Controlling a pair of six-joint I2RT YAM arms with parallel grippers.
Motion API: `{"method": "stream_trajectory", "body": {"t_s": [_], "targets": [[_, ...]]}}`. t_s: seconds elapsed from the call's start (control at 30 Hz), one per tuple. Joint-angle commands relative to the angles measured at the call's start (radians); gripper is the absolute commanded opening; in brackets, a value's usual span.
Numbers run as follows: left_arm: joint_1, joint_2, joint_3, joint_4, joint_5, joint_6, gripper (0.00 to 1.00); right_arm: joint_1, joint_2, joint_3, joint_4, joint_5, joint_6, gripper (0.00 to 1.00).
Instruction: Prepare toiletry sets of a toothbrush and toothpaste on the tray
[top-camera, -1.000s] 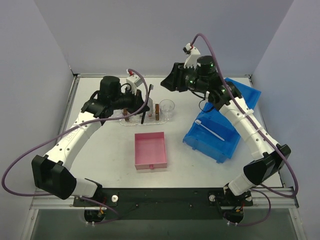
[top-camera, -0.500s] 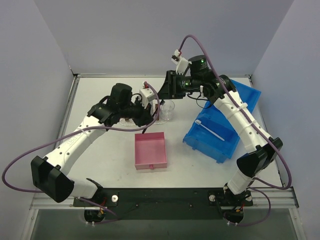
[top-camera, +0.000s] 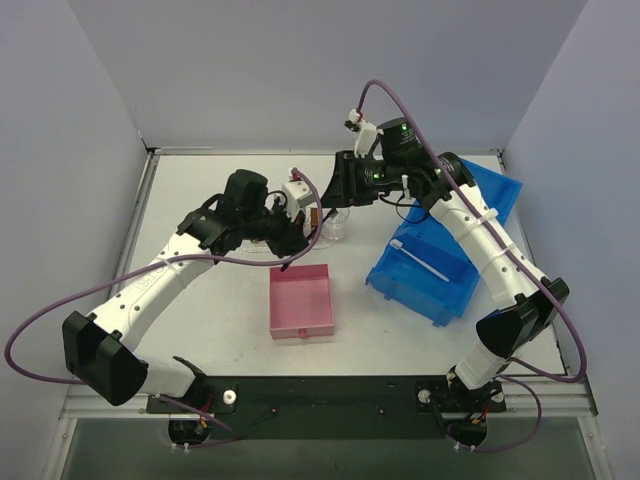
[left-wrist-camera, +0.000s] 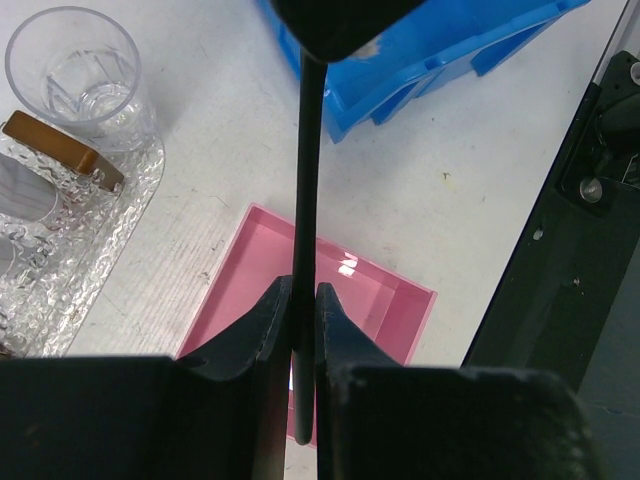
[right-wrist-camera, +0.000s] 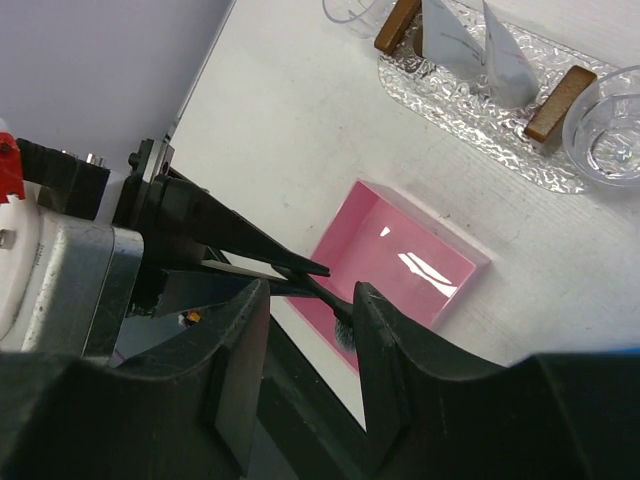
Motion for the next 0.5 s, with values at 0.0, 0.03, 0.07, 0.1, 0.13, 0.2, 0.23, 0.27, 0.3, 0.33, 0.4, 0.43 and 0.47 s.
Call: {"method": "stream_trajectory", "body": {"t_s": [0.0, 0.03, 0.07, 0.1, 0.13, 0.2, 0.23, 0.27, 0.3, 0.33, 0.4, 0.43, 0.47], "targets": [[-0.001, -0.042, 0.009, 0.048, -0.013, 0.013, 0.00, 0.008, -0.050, -0.013, -0.082, 0.066, -0.042, 0.36], [-0.001, -0.044, 0.007, 0.048, -0.013, 0.013, 0.00, 0.008, -0.047, -0.011, -0.080, 0.064, -0.042, 0.36], [-0.002, -0.045, 0.009, 0.046, -0.014, 0.013, 0.00, 0.008, -0.046, -0.008, -0.080, 0.063, -0.040, 0.36], [-0.002, -0.046, 0.007, 0.048, -0.014, 0.013, 0.00, 0.010, -0.041, -0.005, -0.080, 0.061, -0.039, 0.36], [-0.002, -0.047, 0.006, 0.048, -0.016, 0.015, 0.00, 0.010, -0.039, -0.005, -0.080, 0.060, -0.035, 0.36], [-0.002, -0.047, 0.006, 0.048, -0.017, 0.015, 0.00, 0.010, -0.035, -0.010, -0.080, 0.086, -0.034, 0.36], [-0.002, -0.047, 0.007, 0.046, -0.017, 0.015, 0.00, 0.011, -0.036, -0.013, -0.080, 0.092, -0.029, 0.36], [-0.004, -0.047, 0.006, 0.046, -0.017, 0.013, 0.00, 0.008, -0.038, -0.011, -0.080, 0.098, -0.029, 0.37], [-0.004, -0.049, 0.006, 0.046, -0.017, 0.015, 0.00, 0.008, -0.038, -0.010, -0.080, 0.106, -0.028, 0.37], [-0.004, -0.049, 0.006, 0.046, -0.019, 0.015, 0.00, 0.010, -0.039, -0.010, -0.079, 0.129, -0.026, 0.38], [-0.004, -0.049, 0.006, 0.046, -0.020, 0.015, 0.00, 0.007, -0.044, -0.004, -0.077, 0.129, -0.029, 0.38], [-0.004, -0.050, 0.004, 0.046, -0.021, 0.015, 0.00, 0.007, -0.043, 0.003, -0.079, 0.115, -0.029, 0.38], [-0.004, -0.050, 0.006, 0.046, -0.022, 0.015, 0.00, 0.005, -0.036, 0.007, -0.079, 0.107, -0.032, 0.38]]}}
